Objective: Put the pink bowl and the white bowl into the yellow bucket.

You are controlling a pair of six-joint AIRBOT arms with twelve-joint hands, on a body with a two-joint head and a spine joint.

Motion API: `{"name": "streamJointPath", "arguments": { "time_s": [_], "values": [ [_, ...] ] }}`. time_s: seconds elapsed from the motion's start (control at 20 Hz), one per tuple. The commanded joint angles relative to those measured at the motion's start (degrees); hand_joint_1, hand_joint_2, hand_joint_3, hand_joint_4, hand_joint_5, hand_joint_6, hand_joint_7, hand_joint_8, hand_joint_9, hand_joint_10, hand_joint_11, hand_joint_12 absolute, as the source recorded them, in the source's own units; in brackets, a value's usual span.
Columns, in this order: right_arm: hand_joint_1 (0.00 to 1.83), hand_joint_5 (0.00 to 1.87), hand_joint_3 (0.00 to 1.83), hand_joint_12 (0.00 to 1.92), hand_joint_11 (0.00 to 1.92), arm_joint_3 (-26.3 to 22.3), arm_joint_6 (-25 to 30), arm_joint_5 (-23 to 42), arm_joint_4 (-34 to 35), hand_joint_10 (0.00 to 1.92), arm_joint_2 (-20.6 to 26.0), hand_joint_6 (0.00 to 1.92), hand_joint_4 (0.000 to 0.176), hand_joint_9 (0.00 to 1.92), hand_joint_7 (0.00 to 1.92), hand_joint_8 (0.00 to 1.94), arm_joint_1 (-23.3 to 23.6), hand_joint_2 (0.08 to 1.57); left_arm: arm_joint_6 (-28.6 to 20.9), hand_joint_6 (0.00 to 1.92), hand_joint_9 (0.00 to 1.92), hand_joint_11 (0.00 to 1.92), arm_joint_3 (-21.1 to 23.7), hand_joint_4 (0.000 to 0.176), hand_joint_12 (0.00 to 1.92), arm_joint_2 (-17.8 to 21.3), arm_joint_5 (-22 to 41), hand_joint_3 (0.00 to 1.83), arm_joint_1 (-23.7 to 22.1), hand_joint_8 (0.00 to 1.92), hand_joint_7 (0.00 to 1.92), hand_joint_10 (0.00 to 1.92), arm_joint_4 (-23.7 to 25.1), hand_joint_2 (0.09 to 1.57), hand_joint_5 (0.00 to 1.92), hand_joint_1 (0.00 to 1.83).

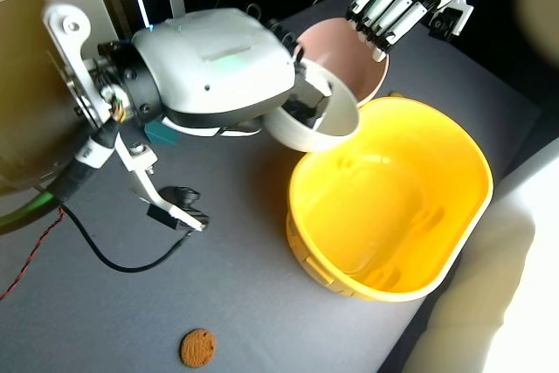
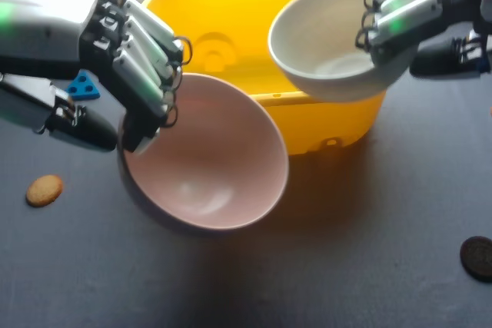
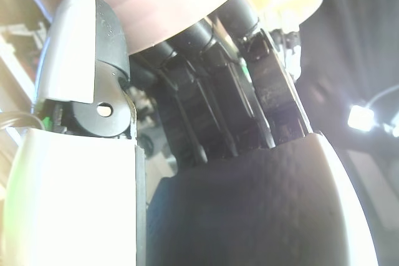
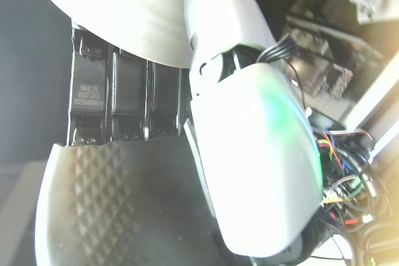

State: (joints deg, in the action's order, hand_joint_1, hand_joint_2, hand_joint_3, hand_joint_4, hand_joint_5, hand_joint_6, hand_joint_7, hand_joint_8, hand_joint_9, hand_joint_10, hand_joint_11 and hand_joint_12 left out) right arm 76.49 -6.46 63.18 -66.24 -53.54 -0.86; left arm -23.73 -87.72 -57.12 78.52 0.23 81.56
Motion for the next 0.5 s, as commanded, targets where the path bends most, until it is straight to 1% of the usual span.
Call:
{"name": "streamJointPath", "arguments": {
  "time_s": [0.0,0.05,0.1,0.2,0.3,0.35,0.4,0.45],
  "values": [
    [1.37,0.81,0.00,1.15,0.72,0.67,-2.04,1.82,6.06,1.21,0.84,1.22,0.000,0.91,0.96,0.92,0.82,1.14,-0.13,1.13,0.87,0.60,-0.94,0.000,1.11,0.18,2.11,0.00,-1.36,0.83,1.05,1.16,-8.18,1.12,0.90,1.37],
    [1.37,0.81,0.00,1.14,0.74,0.96,-3.08,1.22,6.40,1.19,0.84,1.21,0.000,0.93,0.96,0.92,0.82,1.14,-0.32,1.07,0.88,0.54,-1.45,0.000,1.18,-0.23,2.10,0.00,-1.87,0.82,1.07,1.17,-8.43,1.11,0.92,1.37],
    [1.37,0.82,0.00,1.13,0.75,1.59,-4.40,0.56,7.24,1.16,0.83,1.20,0.000,0.95,0.97,0.90,0.75,1.13,-0.50,1.09,0.87,0.58,-2.27,0.000,1.18,-0.95,2.10,0.00,-2.87,0.88,1.04,1.18,-8.54,1.11,0.90,1.37],
    [1.37,0.82,0.00,1.12,0.73,2.45,-6.19,-0.76,8.70,1.17,0.83,1.20,0.000,0.95,0.98,0.88,0.55,1.13,-0.79,1.03,0.90,0.64,-3.84,0.000,1.10,-2.35,2.08,0.00,-4.46,0.85,1.06,1.13,-8.74,1.10,0.94,1.38],
    [1.37,0.81,0.00,1.12,0.73,3.07,-8.25,-2.07,10.01,1.18,0.81,1.21,0.000,0.94,0.96,0.90,0.31,1.13,-1.04,1.11,0.89,0.65,-5.36,0.000,1.08,-3.60,1.98,0.00,-5.60,0.88,1.03,1.15,-9.14,1.11,0.90,1.37],
    [1.37,0.80,0.00,1.12,0.73,3.24,-8.85,-2.29,10.43,1.19,0.80,1.22,0.000,0.93,0.97,0.90,0.14,1.13,-1.10,1.08,0.88,0.57,-6.04,0.000,1.15,-4.18,1.83,0.00,-6.02,0.84,1.05,1.16,-9.27,1.11,0.91,1.37],
    [1.37,0.80,0.00,1.14,0.70,3.50,-9.50,-2.53,10.78,1.22,0.79,1.23,0.000,0.91,0.95,0.93,-0.11,1.14,-1.11,1.07,0.88,0.58,-6.98,0.000,1.15,-4.96,1.72,0.00,-6.60,0.84,1.06,1.17,-9.29,1.11,0.91,1.37],
    [1.37,0.85,0.00,1.14,0.71,3.65,-9.92,-2.55,10.87,1.19,0.79,1.18,0.000,0.92,0.97,0.88,-0.28,1.13,-1.11,1.11,0.88,0.60,-7.79,0.000,1.13,-5.58,1.70,0.00,-7.09,0.86,1.04,1.18,-9.30,1.12,0.89,1.37]
  ]
}}
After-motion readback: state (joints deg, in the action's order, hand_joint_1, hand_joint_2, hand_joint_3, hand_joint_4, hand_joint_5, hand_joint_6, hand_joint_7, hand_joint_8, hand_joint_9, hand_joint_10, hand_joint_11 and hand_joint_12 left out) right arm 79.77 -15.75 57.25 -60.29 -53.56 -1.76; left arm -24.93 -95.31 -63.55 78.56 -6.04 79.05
